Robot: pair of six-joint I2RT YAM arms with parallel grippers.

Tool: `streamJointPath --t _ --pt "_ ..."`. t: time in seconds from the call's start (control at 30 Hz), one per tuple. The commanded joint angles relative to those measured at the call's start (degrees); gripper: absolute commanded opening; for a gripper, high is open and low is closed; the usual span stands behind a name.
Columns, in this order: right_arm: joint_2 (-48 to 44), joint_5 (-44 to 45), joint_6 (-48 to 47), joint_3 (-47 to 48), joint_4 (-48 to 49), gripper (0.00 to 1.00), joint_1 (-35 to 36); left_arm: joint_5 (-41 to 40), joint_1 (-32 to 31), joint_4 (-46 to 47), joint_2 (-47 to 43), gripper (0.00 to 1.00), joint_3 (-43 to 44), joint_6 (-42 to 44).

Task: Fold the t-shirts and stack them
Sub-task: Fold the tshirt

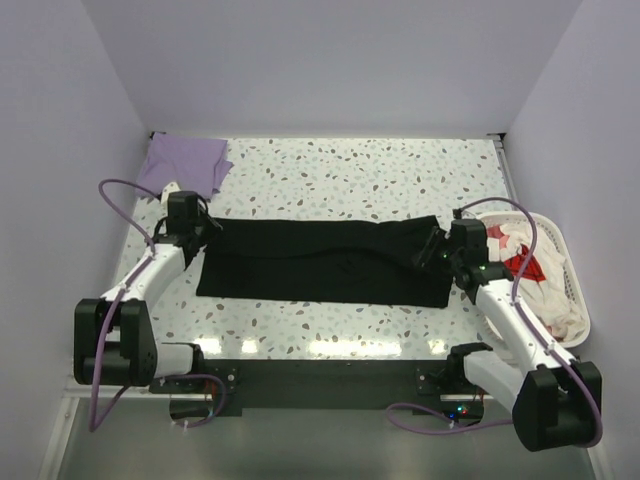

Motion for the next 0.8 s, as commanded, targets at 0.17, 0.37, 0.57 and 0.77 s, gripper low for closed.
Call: streamJointPath --t 0.17,0.37,0.57,0.77 --pt "6.4 3.2 -1.0 4.6 4.3 0.47 2.5 12.2 -5.6 4.6 -2.3 0.33 -0.7 2.9" --pt "19.2 13.8 -1.4 10.9 8.9 0.49 13.0 19.5 -6.3 4.6 -4.6 0.32 -2.2 5.6" --pt "26.4 18.4 -1.1 11.8 14.1 0.52 16.9 24.3 -9.4 5.5 -10.6 0.32 -6.0 4.3" --pt "27.2 17.0 4.9 7.5 18.9 0.49 23.3 26.5 -9.8 3.2 -12.4 0.31 -5.2 5.9"
